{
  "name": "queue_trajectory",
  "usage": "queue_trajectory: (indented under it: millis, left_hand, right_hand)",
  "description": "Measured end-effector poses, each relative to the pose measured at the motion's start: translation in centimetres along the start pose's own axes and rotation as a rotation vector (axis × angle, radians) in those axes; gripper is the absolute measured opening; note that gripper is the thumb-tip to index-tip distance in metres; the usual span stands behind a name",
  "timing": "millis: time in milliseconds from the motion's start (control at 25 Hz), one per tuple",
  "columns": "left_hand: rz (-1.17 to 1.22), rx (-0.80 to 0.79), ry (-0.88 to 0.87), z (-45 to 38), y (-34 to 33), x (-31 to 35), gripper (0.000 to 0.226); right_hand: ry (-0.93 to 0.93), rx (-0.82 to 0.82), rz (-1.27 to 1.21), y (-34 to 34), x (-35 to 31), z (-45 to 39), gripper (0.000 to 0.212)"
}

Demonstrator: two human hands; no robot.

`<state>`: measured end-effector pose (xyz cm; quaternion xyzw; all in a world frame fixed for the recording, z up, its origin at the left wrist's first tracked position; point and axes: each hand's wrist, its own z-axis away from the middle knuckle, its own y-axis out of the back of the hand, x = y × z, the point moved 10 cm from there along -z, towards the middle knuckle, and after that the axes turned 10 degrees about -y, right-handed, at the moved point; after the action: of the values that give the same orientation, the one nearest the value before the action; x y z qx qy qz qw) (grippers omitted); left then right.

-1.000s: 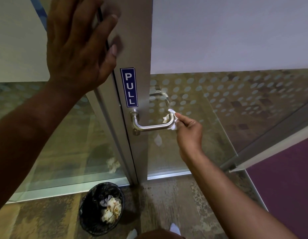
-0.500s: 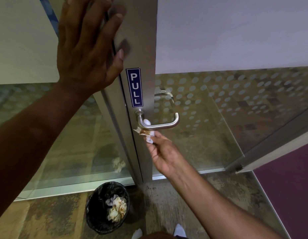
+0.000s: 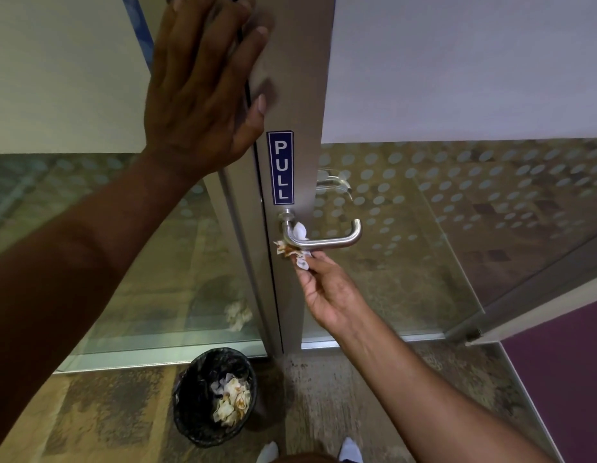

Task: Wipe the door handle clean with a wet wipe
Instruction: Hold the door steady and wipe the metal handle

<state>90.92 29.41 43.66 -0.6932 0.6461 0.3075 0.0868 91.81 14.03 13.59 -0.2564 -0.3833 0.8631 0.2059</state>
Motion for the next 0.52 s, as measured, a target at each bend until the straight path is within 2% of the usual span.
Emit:
queue_trajectory:
  millis: [120, 360, 520]
  left_hand:
    - [0.001, 0.002, 0.001, -0.1, 0.1, 0.0, 0.058]
    - [-0.019, -0.011, 0.015, 0.1, -0.1, 0.0, 0.058]
    - [-0.019, -0.011, 0.013, 0.0, -0.2, 0.0, 0.059]
  right_hand:
    - [-0.030, -0.021, 0.062, -2.1, 0.0, -0.9, 0.032]
    - [-0.067, -0.050, 0.072, 0.9, -0.5, 0.7, 0.028]
    - [-0.049, -0.081, 0.120, -0.9, -0.2, 0.1, 0.030]
